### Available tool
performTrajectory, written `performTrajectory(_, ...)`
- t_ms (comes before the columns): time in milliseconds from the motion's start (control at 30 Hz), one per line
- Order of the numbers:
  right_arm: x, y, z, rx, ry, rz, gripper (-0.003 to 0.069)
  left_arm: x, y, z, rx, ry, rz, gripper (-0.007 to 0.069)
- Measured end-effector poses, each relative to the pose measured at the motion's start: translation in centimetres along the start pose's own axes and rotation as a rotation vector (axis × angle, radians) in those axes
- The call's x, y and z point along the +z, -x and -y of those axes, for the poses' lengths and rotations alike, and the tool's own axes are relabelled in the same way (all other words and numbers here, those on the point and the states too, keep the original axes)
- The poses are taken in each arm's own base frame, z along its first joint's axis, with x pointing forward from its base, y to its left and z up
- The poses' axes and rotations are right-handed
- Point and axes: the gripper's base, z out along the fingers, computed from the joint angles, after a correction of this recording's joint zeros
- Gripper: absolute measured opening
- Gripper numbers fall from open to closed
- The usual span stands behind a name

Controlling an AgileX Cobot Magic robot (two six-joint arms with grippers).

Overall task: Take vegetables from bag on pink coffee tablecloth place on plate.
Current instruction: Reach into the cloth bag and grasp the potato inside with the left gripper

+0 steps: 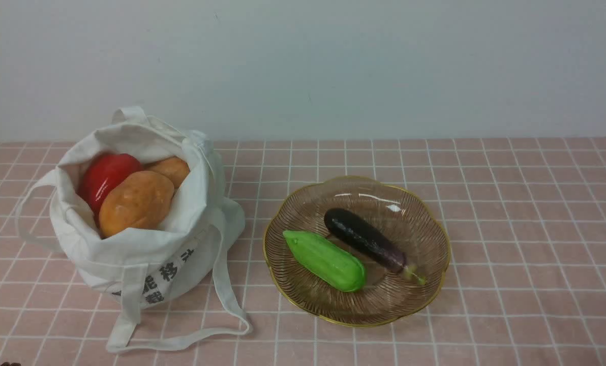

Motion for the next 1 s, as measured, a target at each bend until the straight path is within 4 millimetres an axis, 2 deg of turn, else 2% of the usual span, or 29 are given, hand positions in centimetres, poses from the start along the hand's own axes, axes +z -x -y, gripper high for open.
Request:
performTrajectory(700, 0.0, 0.0, 0.0, 0.0, 0.0, 0.0, -0.0012, 0.0, 0.0, 0.0, -0.004, 0.0, 0.006, -0.0005)
performTrajectory(1000, 0.0, 0.0, 0.0, 0.0, 0.0, 0.0, -0.0012, -0.3, 2.6, 0.1, -0.49, -0.083, 0.286, -0.0005)
